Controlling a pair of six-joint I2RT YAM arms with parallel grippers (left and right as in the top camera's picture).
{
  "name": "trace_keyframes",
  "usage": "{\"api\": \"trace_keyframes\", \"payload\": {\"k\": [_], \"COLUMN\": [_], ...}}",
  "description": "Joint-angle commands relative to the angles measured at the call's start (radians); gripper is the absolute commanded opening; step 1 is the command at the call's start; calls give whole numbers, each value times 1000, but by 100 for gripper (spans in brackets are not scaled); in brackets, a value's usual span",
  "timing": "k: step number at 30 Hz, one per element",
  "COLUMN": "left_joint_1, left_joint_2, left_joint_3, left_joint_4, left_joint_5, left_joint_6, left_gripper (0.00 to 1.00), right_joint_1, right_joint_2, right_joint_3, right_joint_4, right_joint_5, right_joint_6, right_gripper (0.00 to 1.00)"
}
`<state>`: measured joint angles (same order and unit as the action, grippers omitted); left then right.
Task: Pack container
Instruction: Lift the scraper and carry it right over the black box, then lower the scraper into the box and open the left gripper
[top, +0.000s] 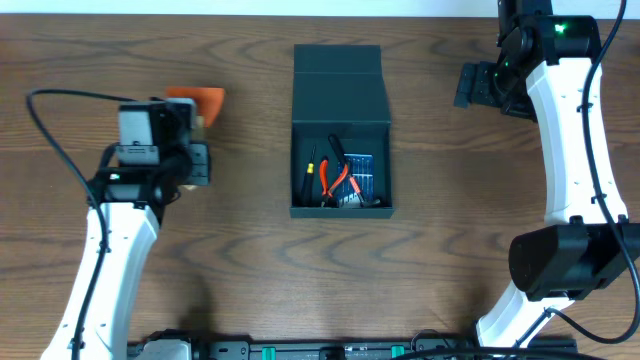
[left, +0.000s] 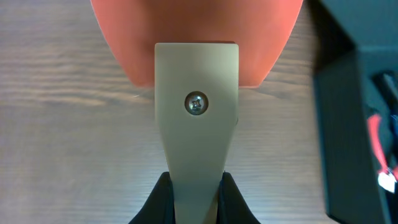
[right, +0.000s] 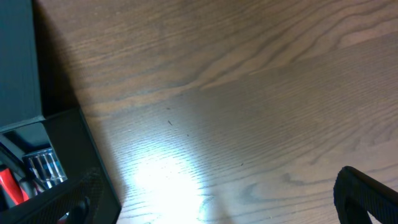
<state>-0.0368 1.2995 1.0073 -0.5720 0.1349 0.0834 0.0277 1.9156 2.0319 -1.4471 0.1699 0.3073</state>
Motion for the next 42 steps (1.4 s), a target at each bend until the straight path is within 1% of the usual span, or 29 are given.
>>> {"api": "trace_keyframes", "payload": {"k": [1, 5, 9, 14, 22, 27, 32, 42], "left_joint_1": [-70, -157, -246, -345, -461, -496, -500, -500], "left_joint_2": [-16, -16, -16, -16, -15, -7, 24, 156], "left_joint_3": [8, 8, 11, 13, 13, 13, 13, 13], "left_joint_4": [3, 18, 38, 79, 141, 151, 176, 233], "left_joint_5": [16, 16, 43, 88, 90, 95, 146, 176], "left_joint_6": [48, 60, 100, 99, 96, 96, 100, 124], "left_gripper": [6, 6, 6, 6, 6, 6, 6, 6], "right_joint_1": [-1, -1, -1, -1, -1, -1, -1, -1], "right_joint_2": [-7, -7, -7, -7, -7, -7, -7, -7], "right_joint_3": [18, 18, 18, 18, 18, 18, 18, 18], "right_joint_4": [-2, -2, -2, -2, -2, -2, -2, -2], "right_joint_5": [10, 10, 10, 10, 10, 10, 10, 10], "right_joint_6": [14, 14, 14, 14, 14, 14, 14, 14], "right_gripper": [99, 99, 99, 99, 99, 99, 99, 99]}}
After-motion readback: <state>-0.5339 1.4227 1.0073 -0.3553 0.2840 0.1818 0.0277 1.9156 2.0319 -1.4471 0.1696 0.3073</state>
